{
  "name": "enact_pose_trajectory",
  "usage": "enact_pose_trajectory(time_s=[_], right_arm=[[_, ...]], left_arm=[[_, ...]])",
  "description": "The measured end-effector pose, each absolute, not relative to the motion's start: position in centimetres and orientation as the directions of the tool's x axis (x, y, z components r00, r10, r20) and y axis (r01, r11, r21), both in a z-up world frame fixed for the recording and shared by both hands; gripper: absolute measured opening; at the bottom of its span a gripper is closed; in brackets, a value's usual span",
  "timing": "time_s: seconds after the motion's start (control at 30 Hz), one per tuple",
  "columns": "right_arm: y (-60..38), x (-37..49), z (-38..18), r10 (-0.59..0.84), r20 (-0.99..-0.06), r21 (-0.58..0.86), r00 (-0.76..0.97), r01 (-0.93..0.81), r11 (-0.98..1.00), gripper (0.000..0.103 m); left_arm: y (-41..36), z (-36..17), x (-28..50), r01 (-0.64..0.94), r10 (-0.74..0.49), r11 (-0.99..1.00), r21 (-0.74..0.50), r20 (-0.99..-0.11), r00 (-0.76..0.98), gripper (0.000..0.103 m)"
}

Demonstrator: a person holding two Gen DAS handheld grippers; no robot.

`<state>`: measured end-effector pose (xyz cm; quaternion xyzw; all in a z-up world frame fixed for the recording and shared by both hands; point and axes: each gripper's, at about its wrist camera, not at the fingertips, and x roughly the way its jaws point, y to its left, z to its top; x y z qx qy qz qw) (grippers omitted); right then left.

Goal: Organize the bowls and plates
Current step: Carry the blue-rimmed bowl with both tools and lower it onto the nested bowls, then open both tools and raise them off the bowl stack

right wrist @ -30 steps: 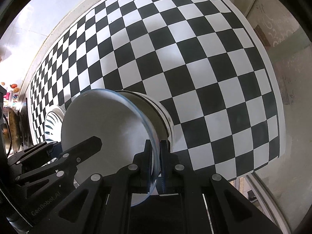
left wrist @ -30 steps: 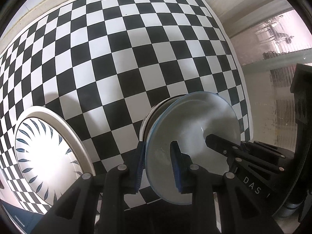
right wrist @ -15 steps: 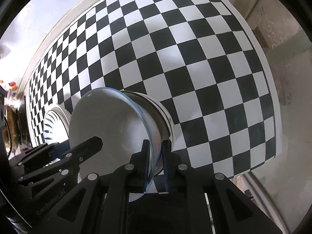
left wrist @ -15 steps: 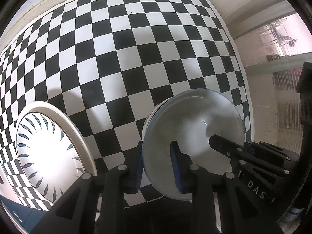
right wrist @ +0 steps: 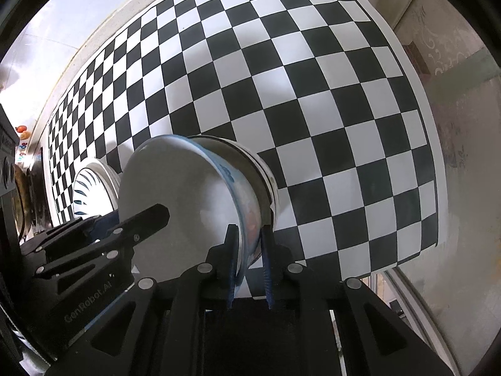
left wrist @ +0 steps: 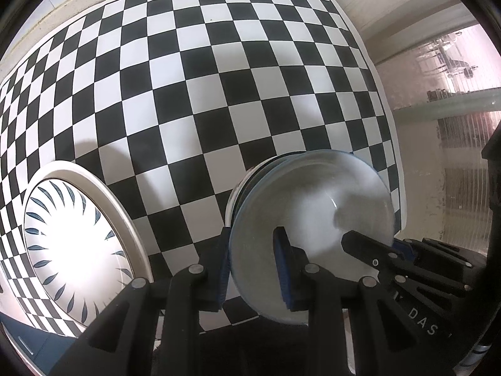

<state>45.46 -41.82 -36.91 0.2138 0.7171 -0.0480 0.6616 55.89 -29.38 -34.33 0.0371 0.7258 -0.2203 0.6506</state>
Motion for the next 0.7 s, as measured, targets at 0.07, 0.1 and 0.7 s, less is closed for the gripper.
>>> enact_pose_trajectory(time_s=[0.07,0.1,0.7], right_arm=[[-42.0,45.3,-37.0,0.251,-0.967,0.221,-0.035,0.372,0.902,0.014],[-42.1,45.2,-37.1,0.256,-0.966,0.226,-0.034,0.372,0.900,0.013],[-40.8,42.2,-31.3,0.120,-0.989,0.142,0.092,0.301,0.943,0.011]], left_arm=[[-29.5,-34.3,55.9,0.343,-0.228,0.901,-0.266,-0.962,-0.149,0.023],[-29.5,-34.3,55.8,0.345,-0.229,0.900,-0.266,-0.963,-0.143,0.023],[-27.4,-27.8,52.8,0.412,-0.221,0.890,-0.196,-0.975,0.012,0.023]])
